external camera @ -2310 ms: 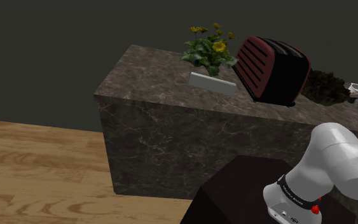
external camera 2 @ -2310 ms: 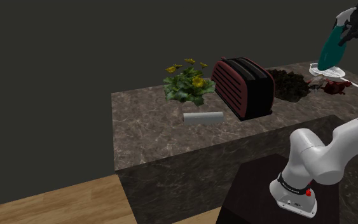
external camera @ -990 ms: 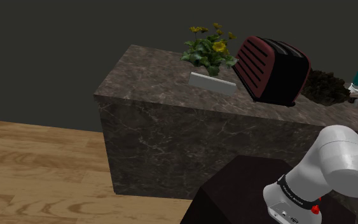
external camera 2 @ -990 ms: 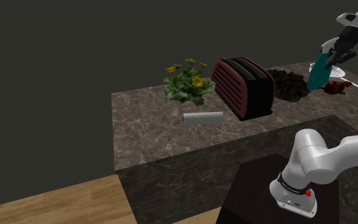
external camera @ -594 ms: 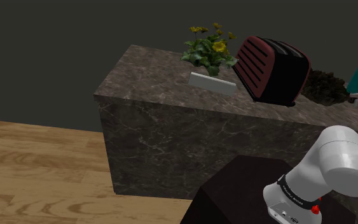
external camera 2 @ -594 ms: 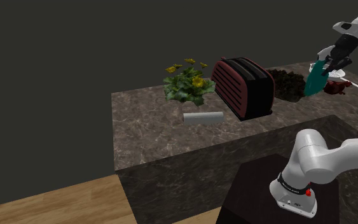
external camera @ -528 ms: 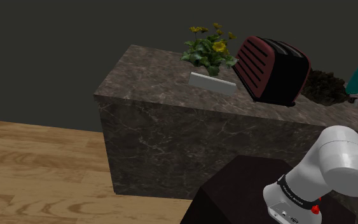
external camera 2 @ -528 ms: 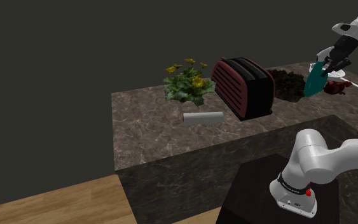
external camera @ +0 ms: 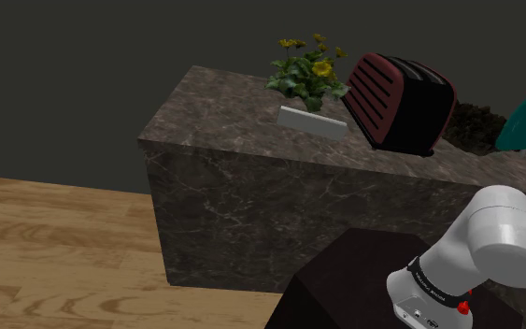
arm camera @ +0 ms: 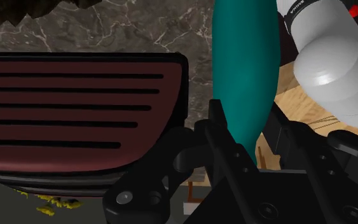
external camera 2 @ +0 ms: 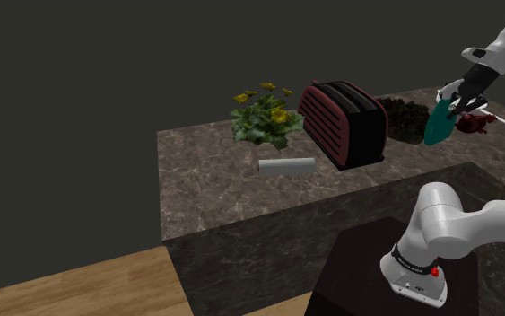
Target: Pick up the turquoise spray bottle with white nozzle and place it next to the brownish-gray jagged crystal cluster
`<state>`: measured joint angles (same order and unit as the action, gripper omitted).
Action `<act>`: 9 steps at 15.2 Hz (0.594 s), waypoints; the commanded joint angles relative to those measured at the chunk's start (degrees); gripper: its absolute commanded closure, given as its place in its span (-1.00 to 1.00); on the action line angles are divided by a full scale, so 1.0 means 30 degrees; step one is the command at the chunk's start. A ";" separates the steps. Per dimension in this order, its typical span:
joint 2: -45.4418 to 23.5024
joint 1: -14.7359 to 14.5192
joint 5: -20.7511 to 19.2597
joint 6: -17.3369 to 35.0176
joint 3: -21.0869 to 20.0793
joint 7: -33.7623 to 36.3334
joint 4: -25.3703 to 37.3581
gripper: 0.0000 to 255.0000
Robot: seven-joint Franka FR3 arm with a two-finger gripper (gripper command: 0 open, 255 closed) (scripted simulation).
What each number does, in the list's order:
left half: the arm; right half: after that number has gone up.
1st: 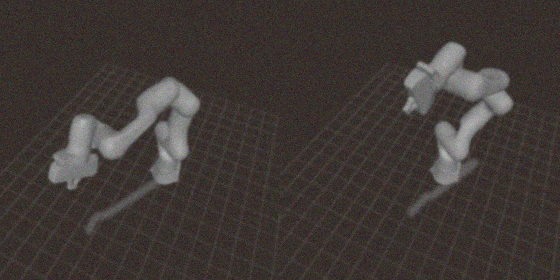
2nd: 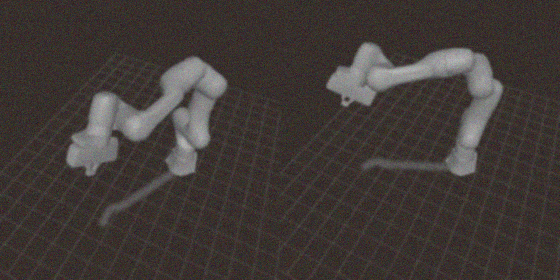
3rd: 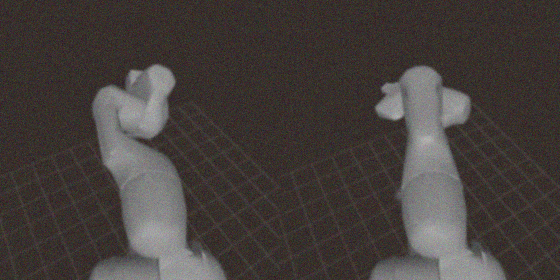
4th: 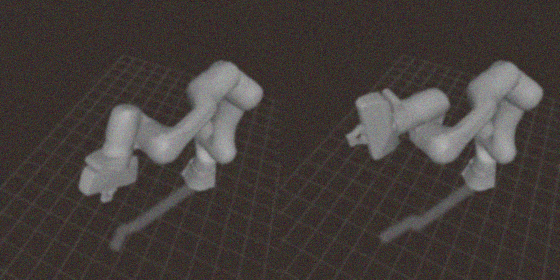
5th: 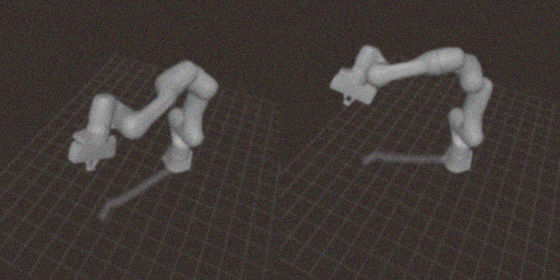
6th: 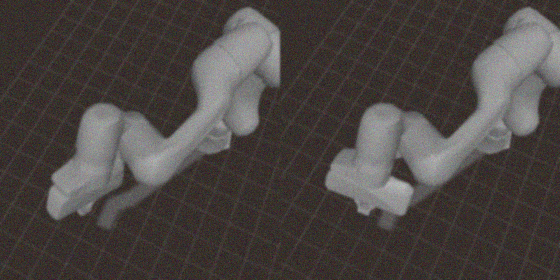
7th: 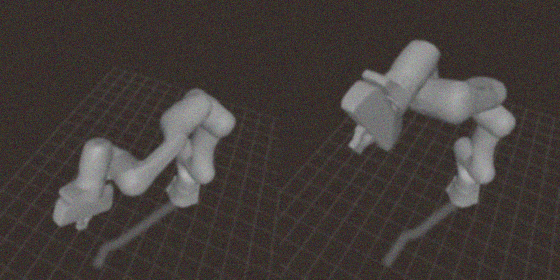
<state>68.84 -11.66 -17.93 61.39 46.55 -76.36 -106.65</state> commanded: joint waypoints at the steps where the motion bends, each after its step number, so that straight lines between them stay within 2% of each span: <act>1: 0.0396 0.0227 -0.0217 0.0367 0.0118 -0.0047 -0.0761 1.00; 9: 0.1727 0.0979 -0.1159 0.1494 0.0784 -0.0341 -0.3152 1.00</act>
<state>73.58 -8.95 -21.06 65.36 48.63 -77.32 -115.20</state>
